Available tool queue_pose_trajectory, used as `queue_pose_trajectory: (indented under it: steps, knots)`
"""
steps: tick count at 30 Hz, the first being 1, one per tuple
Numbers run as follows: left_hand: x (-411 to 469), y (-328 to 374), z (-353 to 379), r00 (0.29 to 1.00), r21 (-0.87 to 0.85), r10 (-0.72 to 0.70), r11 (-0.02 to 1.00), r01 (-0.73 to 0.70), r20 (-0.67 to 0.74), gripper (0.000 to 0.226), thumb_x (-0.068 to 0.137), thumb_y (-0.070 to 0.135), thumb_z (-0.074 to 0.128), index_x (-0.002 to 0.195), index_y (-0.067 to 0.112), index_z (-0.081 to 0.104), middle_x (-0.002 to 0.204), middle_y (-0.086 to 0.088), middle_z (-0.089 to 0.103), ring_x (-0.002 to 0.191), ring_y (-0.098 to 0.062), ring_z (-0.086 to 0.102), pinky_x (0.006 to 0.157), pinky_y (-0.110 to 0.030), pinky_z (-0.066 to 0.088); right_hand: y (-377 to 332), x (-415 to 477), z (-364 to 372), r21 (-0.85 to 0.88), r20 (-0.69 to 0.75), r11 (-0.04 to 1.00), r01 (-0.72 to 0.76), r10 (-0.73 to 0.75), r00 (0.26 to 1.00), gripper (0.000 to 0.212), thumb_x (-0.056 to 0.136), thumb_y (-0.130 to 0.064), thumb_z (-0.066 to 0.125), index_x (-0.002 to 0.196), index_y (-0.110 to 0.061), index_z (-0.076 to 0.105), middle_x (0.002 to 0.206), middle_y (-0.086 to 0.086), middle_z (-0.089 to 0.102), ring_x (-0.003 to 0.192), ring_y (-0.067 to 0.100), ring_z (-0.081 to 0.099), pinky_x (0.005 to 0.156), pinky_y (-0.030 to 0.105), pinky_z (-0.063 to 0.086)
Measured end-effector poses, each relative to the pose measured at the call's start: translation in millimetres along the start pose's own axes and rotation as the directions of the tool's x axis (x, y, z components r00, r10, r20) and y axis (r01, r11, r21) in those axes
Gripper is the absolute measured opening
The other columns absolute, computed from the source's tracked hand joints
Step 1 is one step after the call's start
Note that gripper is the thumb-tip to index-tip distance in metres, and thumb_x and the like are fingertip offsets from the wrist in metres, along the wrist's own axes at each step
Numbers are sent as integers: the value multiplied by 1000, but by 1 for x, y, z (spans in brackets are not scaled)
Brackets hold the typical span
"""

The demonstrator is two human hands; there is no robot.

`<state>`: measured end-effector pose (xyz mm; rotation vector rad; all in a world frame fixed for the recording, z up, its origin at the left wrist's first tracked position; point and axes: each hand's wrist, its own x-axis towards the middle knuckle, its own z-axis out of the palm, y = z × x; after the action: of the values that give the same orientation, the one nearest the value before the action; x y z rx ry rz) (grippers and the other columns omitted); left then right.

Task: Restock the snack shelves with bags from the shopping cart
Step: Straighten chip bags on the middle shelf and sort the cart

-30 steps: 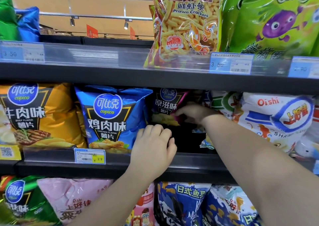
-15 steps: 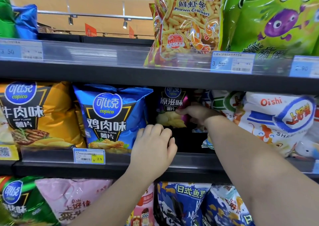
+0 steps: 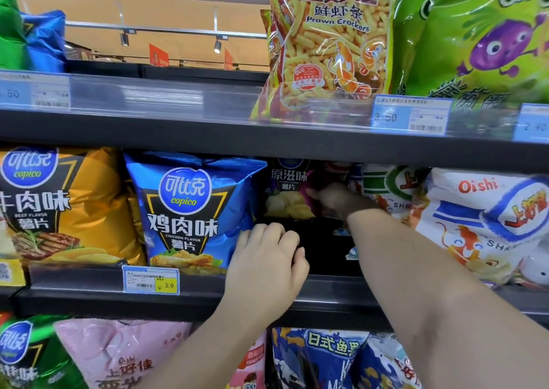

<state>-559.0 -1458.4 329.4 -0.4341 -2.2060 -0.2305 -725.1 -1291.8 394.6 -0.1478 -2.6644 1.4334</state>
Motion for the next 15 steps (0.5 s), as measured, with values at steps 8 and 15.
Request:
queue_pose_trajectory:
  steps: [8, 15]
  knots:
    - [0, 1, -2, 1000, 15, 4, 1000, -4, 17, 34, 91, 38, 37, 89, 23, 67, 87, 5, 60, 83, -20, 57, 75, -38, 46, 1, -17, 2, -450, -102, 861, 236, -313, 944, 43, 95, -33, 60, 125, -3, 58, 121, 18, 64, 109, 31, 60, 86, 29, 42]
    - [0, 1, -2, 1000, 10, 16, 1000, -16, 11, 34, 90, 38, 36, 87, 23, 67, 86, 5, 59, 82, -20, 57, 73, -38, 47, -20, -39, 2, -578, -132, 741, 341, -497, 857, 61, 94, -25, 56, 145, -11, 25, 139, 21, 45, 114, 37, 56, 88, 40, 47]
